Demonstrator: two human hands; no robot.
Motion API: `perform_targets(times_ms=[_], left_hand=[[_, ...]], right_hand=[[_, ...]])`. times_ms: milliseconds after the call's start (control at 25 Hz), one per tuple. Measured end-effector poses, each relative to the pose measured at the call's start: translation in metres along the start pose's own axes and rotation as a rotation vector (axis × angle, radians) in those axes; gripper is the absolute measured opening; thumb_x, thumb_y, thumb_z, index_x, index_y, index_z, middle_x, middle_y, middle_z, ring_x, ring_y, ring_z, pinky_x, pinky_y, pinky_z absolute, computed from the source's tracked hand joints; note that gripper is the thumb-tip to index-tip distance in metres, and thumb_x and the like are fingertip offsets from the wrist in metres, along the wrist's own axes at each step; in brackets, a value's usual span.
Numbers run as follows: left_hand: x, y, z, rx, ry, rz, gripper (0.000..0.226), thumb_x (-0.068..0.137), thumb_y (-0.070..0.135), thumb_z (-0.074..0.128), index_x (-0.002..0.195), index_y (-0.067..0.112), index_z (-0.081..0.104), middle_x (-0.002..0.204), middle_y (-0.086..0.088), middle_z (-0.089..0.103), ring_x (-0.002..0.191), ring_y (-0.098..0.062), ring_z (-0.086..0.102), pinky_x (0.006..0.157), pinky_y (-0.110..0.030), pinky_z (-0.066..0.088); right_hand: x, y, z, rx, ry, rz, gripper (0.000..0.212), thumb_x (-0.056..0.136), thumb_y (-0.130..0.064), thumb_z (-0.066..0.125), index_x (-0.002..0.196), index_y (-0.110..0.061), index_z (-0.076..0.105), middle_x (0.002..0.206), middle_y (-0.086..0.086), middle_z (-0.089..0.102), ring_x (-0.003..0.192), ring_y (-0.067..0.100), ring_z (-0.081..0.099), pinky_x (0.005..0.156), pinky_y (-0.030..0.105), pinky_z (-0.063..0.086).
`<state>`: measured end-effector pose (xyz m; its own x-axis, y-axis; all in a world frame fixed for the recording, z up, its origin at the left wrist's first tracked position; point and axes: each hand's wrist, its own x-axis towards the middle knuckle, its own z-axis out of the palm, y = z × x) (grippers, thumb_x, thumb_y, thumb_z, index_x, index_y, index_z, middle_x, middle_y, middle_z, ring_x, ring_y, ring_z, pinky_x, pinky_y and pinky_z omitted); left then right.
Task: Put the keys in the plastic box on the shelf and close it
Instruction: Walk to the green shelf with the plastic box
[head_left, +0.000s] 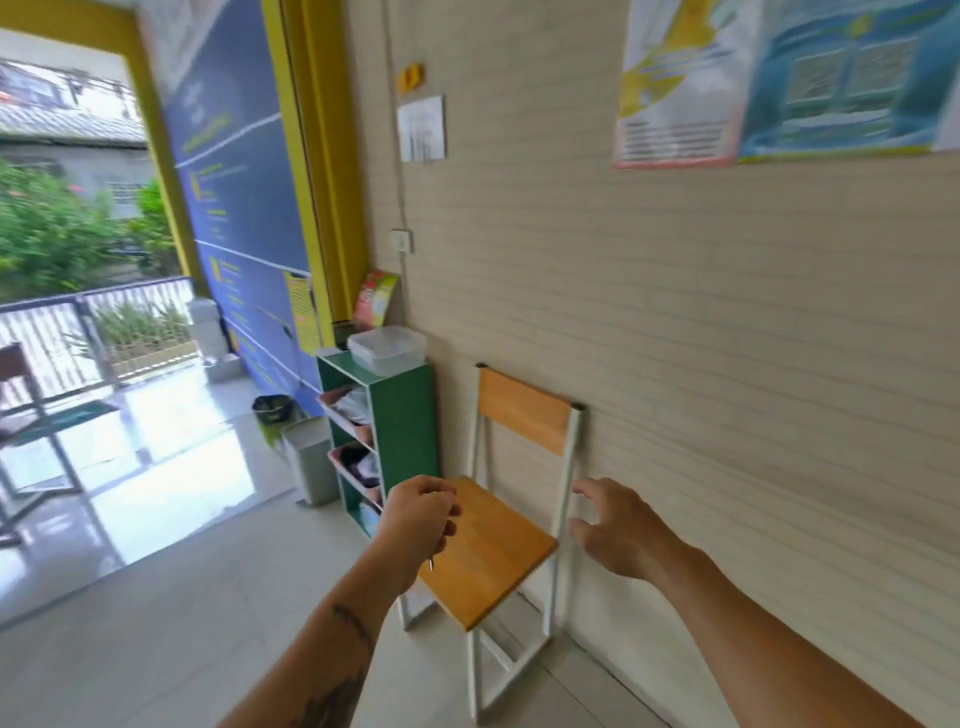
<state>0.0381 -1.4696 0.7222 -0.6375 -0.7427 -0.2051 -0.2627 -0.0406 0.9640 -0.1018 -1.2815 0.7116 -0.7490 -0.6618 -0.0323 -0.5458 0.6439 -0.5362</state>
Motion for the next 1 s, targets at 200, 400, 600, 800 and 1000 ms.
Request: perform_targets(times_ms=[200,400,600,800,1000], left_hand=[[0.115,0.021,-0.038,-0.042,0.087,-0.081,0.022,0.087,-0.005,0.049,0.096,0.002,0.068,0.081,-0.015,0.062,0.052,-0.017,0.05,0.042,-0.024,0.037],[0.202,0.03,-0.081,-0.131,0.216,-0.126,0.019,0.088,-0.004,0.05,0.09,0.003,0.068,0.078,-0.014,0.063,0.057,-0.018,0.051,0.047,-0.025,0.041],[0.297,0.026,-0.172,-0.173,0.293,-0.095,0.02,0.083,-0.004,0.053,0.074,0.009,0.066,0.077,-0.016,0.062,0.064,-0.023,0.052,0.052,-0.026,0.041],[0.404,0.022,-0.269,-0.12,0.31,-0.102,0.024,0.074,-0.002,0.05,0.065,0.015,0.065,0.073,-0.015,0.065,0.06,-0.024,0.052,0.057,-0.027,0.041],[0.501,0.048,-0.333,-0.247,0.185,-0.059,0.031,0.088,-0.015,0.035,0.089,0.004,0.059,0.082,-0.018,0.063,0.06,-0.022,0.063,0.057,-0.03,0.055]], right_hand=[[0.14,-0.046,0.021,0.062,-0.066,-0.092,0.062,0.088,-0.042,0.053,0.146,-0.022,0.04,0.15,0.002,0.043,0.135,0.021,0.042,0.11,0.04,0.038],[0.273,-0.109,0.042,0.003,-0.118,-0.208,0.059,0.09,-0.037,0.054,0.145,-0.02,0.042,0.15,0.003,0.045,0.135,0.022,0.043,0.109,0.039,0.038],[0.389,-0.205,0.106,0.0,-0.193,-0.293,0.057,0.09,-0.032,0.057,0.143,-0.02,0.044,0.146,0.005,0.047,0.131,0.023,0.046,0.107,0.037,0.039],[0.487,-0.302,0.182,0.047,-0.168,-0.275,0.058,0.087,-0.031,0.06,0.142,-0.018,0.046,0.144,0.008,0.05,0.13,0.023,0.048,0.107,0.034,0.037],[0.567,-0.363,0.22,0.052,-0.177,-0.201,0.058,0.087,-0.028,0.056,0.143,-0.017,0.044,0.145,0.008,0.049,0.131,0.024,0.047,0.108,0.035,0.037]])
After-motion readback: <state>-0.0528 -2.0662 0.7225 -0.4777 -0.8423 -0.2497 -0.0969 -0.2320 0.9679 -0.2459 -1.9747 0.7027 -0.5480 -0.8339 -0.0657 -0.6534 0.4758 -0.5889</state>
